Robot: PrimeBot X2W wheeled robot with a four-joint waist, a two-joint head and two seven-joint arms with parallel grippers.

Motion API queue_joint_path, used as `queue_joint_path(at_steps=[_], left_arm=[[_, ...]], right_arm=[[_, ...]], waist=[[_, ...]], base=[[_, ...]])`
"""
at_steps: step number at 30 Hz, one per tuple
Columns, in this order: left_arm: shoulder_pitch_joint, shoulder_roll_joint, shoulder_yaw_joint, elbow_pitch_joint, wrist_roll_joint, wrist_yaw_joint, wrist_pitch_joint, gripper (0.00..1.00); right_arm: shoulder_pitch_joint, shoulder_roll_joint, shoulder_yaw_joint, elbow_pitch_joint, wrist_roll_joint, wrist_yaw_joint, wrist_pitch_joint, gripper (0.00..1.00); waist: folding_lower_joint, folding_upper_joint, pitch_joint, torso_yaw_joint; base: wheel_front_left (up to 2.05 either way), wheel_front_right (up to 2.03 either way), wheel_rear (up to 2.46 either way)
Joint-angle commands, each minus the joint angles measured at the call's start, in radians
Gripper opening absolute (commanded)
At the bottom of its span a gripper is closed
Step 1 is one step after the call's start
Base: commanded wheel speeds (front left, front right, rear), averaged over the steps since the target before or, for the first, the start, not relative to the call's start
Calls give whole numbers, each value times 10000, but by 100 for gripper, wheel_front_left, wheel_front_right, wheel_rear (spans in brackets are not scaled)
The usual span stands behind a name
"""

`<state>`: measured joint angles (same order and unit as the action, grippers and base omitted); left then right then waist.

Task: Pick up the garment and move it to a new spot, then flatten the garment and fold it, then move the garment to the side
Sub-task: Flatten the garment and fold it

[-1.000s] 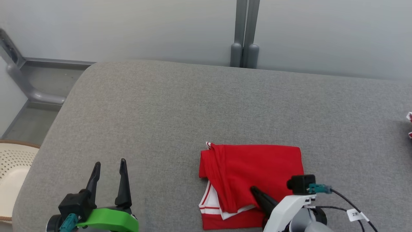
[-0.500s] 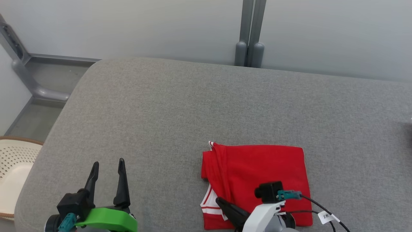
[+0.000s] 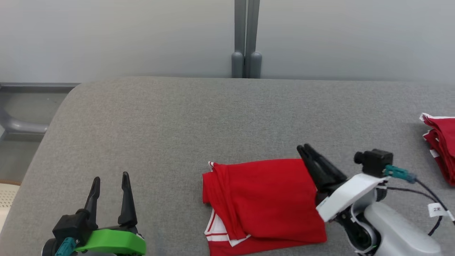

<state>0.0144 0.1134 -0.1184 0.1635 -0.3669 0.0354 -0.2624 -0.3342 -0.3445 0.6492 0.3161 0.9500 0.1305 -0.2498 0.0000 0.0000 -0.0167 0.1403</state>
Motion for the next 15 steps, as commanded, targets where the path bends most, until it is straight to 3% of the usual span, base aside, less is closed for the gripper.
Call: queue_joint_path(at_steps=[1, 7, 10, 15], left_arm=[[146, -7, 110, -86, 73, -47, -27, 100], [96, -96, 308, -217, 223, -120, -26, 100], [67, -159, 464, -322, 357, -171, -26, 100], [114, -193, 634, -361, 506, -296, -26, 100]], right_arm=[[-54, -184, -354, -186, -205, 4, -83, 100], [168, -480, -2228, -801, -1289, 4, -149, 100], [719, -170, -3578, -1196, -2449, 4, -145, 100], [1526, 265, -4398, -1229, -3679, 4, -148, 100]], waist=[[0, 0, -63, -426], [0, 0, -3, -1038], [0, 0, 21, -1298], [0, 0, 77, -1438]], base=[[0, 0, 0], [0, 0, 0], [0, 0, 0], [0, 0, 0]])
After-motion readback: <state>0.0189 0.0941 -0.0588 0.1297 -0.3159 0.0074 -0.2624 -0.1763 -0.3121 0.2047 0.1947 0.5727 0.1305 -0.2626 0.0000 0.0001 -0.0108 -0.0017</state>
